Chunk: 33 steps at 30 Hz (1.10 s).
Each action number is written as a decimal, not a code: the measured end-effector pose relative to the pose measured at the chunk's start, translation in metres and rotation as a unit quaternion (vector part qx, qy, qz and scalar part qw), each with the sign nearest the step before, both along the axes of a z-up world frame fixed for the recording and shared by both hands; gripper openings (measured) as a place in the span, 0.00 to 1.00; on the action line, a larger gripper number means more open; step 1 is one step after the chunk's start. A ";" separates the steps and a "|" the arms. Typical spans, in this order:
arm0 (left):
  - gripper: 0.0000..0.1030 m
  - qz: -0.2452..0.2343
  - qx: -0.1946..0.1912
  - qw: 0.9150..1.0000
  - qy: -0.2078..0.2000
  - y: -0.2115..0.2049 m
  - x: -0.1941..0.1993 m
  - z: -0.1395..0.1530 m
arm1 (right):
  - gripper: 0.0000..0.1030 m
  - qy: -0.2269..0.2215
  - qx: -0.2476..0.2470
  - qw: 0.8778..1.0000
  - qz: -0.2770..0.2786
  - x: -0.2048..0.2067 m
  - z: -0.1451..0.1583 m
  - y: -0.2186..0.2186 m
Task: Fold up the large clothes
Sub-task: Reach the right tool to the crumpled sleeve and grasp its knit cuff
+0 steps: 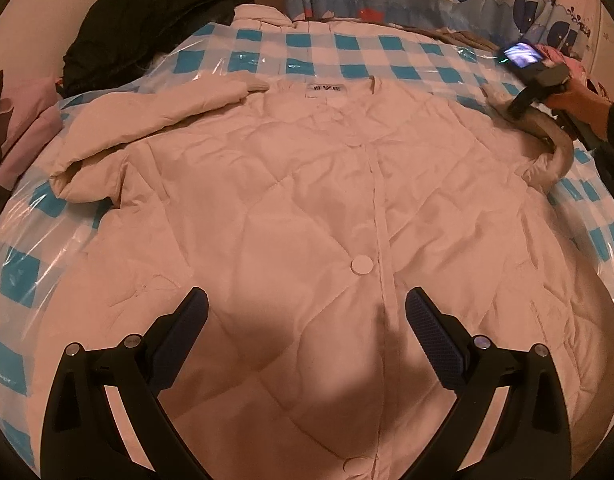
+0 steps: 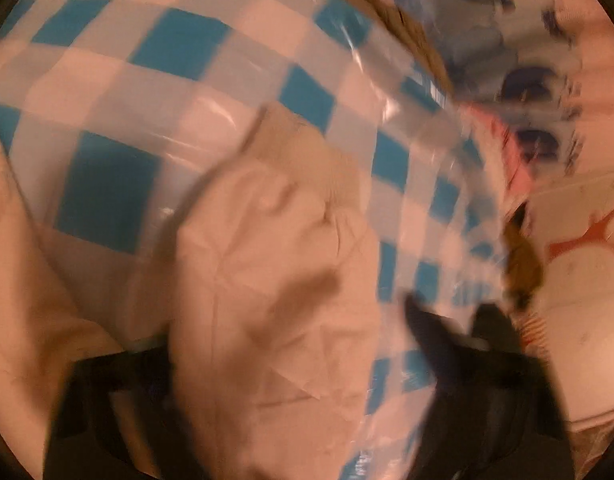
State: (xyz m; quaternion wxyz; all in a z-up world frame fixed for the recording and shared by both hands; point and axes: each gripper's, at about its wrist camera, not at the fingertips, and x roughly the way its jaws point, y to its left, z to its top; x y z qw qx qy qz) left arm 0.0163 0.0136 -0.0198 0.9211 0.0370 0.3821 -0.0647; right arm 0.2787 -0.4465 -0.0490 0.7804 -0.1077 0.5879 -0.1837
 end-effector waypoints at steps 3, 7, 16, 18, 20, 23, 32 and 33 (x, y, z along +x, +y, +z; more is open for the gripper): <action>0.92 0.001 -0.001 1.000 0.009 -0.001 0.000 -0.003 | 0.08 -0.076 0.066 0.995 -0.022 -0.038 0.025 -0.033; 0.92 0.008 -0.004 1.000 0.014 0.000 0.000 -0.005 | 0.08 -0.228 0.191 0.952 -0.071 -0.132 0.072 -0.082; 0.92 0.011 -0.013 0.999 0.030 0.002 0.004 -0.012 | 0.72 -0.312 0.348 0.837 -0.286 -0.370 0.019 -0.150; 0.92 0.014 -0.014 0.999 0.030 0.003 0.005 -0.013 | 0.72 -0.307 0.321 0.851 -0.279 -0.393 0.023 -0.147; 0.92 0.014 -0.015 0.999 0.032 0.004 0.007 -0.014 | 0.72 -0.310 0.229 0.895 -0.224 -0.393 0.047 -0.119; 0.92 0.014 -0.013 0.999 0.033 0.004 0.007 -0.015 | 0.78 -0.330 0.098 0.930 -0.128 -0.387 0.092 -0.070; 0.92 0.013 -0.033 0.999 0.029 0.012 0.005 -0.008 | 0.95 -0.310 0.136 0.914 -0.222 -0.436 0.073 -0.088; 0.92 0.012 -0.036 0.999 0.029 0.013 0.005 -0.008 | 0.95 -0.313 0.067 0.936 -0.147 -0.426 0.085 -0.055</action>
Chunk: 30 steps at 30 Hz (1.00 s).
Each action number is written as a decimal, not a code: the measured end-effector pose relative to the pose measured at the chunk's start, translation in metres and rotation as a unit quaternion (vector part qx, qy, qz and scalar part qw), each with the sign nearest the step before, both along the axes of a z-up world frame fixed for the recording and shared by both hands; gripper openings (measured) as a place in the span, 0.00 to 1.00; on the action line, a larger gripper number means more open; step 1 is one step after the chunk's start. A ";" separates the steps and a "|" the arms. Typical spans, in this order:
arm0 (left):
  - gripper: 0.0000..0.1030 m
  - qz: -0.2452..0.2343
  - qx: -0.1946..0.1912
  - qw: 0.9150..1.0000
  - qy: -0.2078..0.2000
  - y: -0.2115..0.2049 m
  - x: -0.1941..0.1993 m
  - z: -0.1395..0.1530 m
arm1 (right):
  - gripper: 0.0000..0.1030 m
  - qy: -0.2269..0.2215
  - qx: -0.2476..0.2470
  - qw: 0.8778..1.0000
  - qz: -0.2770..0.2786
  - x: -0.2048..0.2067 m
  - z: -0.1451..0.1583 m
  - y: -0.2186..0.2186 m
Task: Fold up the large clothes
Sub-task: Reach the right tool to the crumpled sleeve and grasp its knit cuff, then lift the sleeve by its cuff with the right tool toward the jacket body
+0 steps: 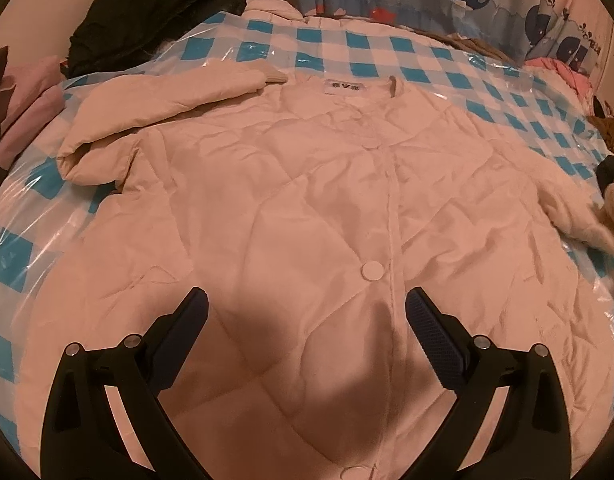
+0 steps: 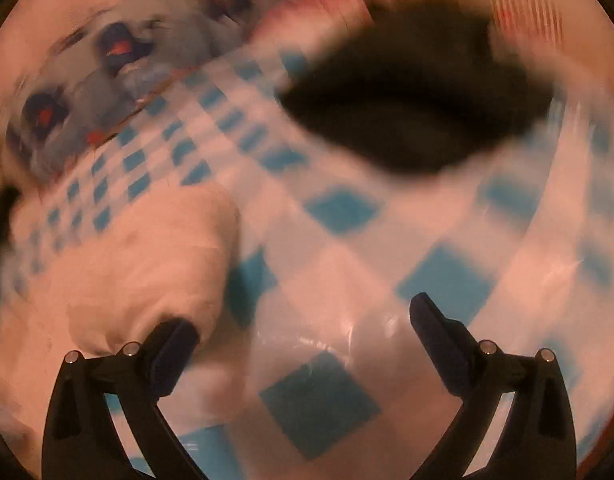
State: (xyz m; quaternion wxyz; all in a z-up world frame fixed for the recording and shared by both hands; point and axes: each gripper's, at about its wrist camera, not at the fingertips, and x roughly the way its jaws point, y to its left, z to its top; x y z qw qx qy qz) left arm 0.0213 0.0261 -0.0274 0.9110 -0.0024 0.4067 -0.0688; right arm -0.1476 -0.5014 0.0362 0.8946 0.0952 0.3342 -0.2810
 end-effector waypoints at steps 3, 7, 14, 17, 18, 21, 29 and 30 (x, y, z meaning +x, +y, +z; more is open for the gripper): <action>0.92 -0.001 0.002 1.000 -0.004 -0.001 -0.001 0.001 | 0.95 0.026 -0.186 0.976 0.114 0.032 0.021 0.077; 0.92 0.005 -0.001 1.000 -0.004 0.004 0.000 0.001 | 0.95 -0.146 -0.059 0.987 0.020 -0.005 0.074 0.033; 0.92 0.000 -0.014 1.000 -0.004 0.005 0.000 0.002 | 0.95 -0.002 -0.121 0.988 0.100 0.010 0.040 0.052; 0.92 0.000 0.001 1.000 -0.002 0.000 0.001 -0.004 | 0.95 0.088 -0.189 0.958 0.196 0.065 0.005 0.101; 0.92 0.000 0.003 1.000 0.000 0.000 0.002 -0.005 | 0.95 0.110 -0.185 0.953 0.211 0.080 -0.009 0.104; 0.92 0.003 0.000 1.000 0.000 0.002 0.004 -0.005 | 0.95 0.177 -0.150 0.944 0.235 0.120 -0.049 0.088; 0.92 0.003 -0.001 1.000 0.000 0.004 0.005 -0.006 | 0.48 0.044 0.083 0.986 0.136 0.088 -0.028 -0.022; 0.92 0.003 0.000 1.000 0.000 0.004 0.005 -0.006 | 0.48 -0.001 0.126 0.986 0.106 0.070 -0.019 -0.046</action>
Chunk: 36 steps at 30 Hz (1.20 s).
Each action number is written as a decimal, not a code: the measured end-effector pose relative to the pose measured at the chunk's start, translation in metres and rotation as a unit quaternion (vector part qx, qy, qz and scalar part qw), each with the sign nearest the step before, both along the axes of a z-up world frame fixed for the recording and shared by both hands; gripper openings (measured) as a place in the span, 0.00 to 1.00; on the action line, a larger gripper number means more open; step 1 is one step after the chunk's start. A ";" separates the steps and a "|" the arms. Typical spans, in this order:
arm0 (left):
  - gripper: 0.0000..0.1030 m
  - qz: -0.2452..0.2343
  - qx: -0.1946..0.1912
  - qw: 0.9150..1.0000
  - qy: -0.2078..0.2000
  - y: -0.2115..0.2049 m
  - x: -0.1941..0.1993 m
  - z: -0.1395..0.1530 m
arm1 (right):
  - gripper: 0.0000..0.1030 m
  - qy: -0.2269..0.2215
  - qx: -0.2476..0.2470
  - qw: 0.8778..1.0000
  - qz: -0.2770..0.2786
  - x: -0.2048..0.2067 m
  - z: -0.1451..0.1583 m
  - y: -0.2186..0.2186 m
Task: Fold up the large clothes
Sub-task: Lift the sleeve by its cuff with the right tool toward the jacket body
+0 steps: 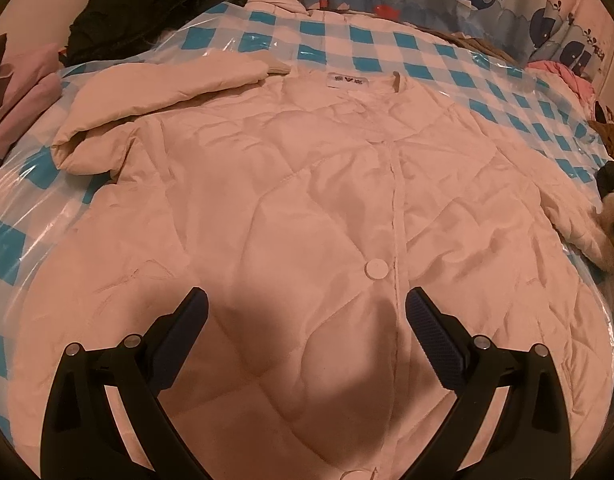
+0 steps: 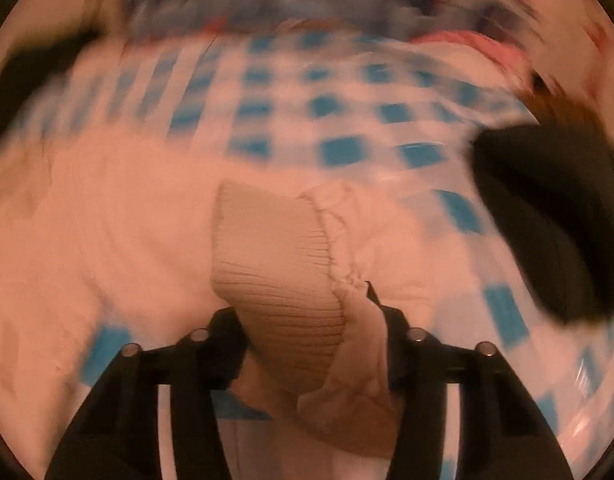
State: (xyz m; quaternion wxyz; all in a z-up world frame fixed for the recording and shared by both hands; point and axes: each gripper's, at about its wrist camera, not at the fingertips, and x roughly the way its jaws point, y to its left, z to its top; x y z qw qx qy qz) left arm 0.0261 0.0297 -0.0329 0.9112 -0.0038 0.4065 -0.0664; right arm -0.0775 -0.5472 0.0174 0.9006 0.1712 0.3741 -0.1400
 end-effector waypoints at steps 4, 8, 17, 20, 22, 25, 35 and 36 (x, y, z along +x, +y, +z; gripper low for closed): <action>0.92 -0.002 0.003 1.000 0.001 -0.002 0.000 -0.001 | 0.60 -0.098 0.186 0.966 -0.153 -0.086 -0.007 -0.096; 0.92 0.000 0.005 1.000 0.003 -0.004 0.002 -0.003 | 0.70 -0.104 0.294 0.917 -0.250 -0.158 -0.038 -0.157; 0.92 0.006 0.007 1.000 0.008 -0.006 0.004 -0.010 | 0.91 -0.068 0.309 0.929 -0.189 -0.137 -0.055 -0.142; 0.92 0.007 0.005 1.000 0.003 -0.005 0.003 -0.008 | 0.91 -0.056 0.268 0.944 -0.184 -0.113 -0.052 -0.129; 0.92 0.009 0.004 1.000 0.002 -0.003 0.003 -0.007 | 0.90 -0.030 0.230 0.956 -0.179 -0.093 -0.048 -0.117; 0.92 0.010 -0.008 1.000 0.005 0.001 0.003 -0.005 | 0.47 -0.040 0.221 0.961 -0.160 -0.090 -0.042 -0.111; 0.92 0.010 -0.007 1.000 0.007 -0.002 0.003 -0.003 | 0.81 -0.124 0.342 0.914 -0.180 -0.100 -0.062 -0.120; 0.92 0.010 -0.006 1.000 0.007 -0.002 0.003 -0.004 | 0.81 -0.126 0.362 0.906 -0.180 -0.100 -0.071 -0.120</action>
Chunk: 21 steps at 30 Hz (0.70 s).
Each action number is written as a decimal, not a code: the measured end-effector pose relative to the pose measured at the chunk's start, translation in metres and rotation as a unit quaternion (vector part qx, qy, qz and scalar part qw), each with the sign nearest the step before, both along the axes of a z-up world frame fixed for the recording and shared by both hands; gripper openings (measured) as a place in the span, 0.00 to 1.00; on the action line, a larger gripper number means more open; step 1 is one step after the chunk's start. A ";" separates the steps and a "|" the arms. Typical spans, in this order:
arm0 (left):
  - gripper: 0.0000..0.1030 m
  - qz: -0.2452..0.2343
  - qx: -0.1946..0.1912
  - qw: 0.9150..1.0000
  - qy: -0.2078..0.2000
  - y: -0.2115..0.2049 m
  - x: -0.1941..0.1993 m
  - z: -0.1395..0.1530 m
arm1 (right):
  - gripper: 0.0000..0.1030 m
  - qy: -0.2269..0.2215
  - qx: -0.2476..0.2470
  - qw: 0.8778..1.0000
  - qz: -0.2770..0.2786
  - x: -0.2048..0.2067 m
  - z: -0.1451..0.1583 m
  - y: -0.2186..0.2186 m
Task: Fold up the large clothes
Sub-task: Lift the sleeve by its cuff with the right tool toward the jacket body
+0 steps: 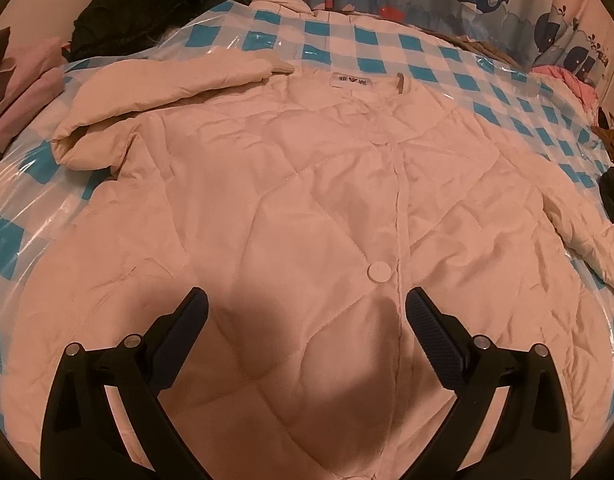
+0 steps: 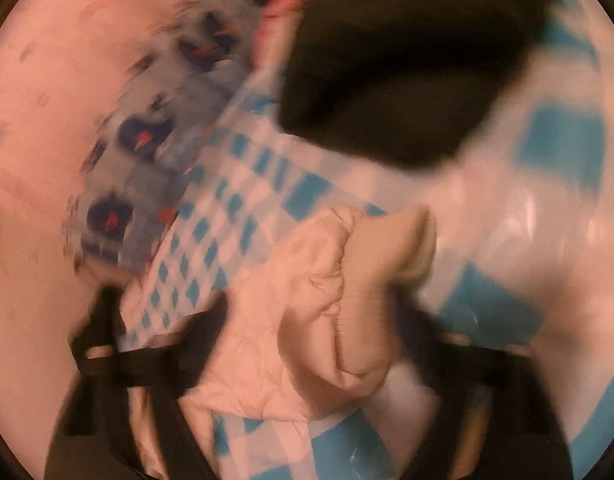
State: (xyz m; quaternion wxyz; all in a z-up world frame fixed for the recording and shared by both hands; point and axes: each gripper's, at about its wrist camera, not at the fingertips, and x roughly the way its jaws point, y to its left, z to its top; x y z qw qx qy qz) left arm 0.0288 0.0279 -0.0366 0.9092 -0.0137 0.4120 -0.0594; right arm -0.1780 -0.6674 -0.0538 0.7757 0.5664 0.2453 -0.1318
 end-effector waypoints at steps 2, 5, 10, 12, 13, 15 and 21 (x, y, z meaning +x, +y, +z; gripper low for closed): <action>0.92 0.000 0.000 1.000 0.000 0.000 0.000 0.000 | 0.81 -0.001 0.001 1.000 0.004 0.004 -0.009 0.006; 0.92 -0.001 -0.002 1.000 0.001 0.000 0.001 0.000 | 0.77 -0.016 -0.019 1.000 0.006 0.010 -0.007 0.008; 0.92 0.003 0.006 1.000 -0.005 0.000 0.002 0.000 | 0.14 -0.029 -0.056 0.998 0.001 0.016 0.007 0.001; 0.92 0.008 0.003 1.000 -0.009 0.003 0.001 0.002 | 0.14 -0.076 -0.094 0.993 -0.012 0.005 0.036 0.005; 0.92 0.012 0.002 1.000 -0.015 0.006 0.001 0.006 | 0.14 -0.099 -0.104 0.989 -0.020 0.000 0.048 0.006; 0.92 0.027 0.010 0.999 -0.038 0.012 0.000 0.015 | 0.14 -0.133 -0.123 0.982 -0.043 -0.009 0.068 0.002; 0.92 0.074 0.012 0.996 -0.040 0.039 0.015 0.032 | 0.14 -0.042 -0.066 0.996 -0.048 0.027 0.012 -0.027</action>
